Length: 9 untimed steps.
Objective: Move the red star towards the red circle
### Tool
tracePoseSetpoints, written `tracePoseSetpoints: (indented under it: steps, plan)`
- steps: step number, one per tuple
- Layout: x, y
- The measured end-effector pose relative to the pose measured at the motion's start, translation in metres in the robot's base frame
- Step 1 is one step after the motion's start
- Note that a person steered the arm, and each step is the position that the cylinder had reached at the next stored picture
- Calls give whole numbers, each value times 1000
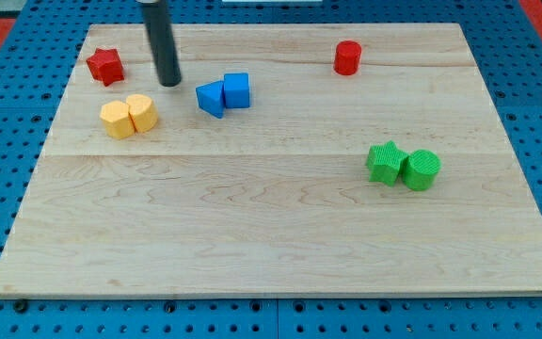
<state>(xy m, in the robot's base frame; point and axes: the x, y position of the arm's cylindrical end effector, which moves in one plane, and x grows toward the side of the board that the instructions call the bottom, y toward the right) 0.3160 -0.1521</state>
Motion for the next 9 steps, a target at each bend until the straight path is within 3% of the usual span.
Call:
tracePoseSetpoints:
  steps: [2, 3, 4, 5, 7, 8, 9]
  plan:
    - [14, -79]
    - [-16, -99]
    - [-38, -24]
    - [-41, 11]
    - [-13, -106]
    - [-60, -152]
    - [-98, -112]
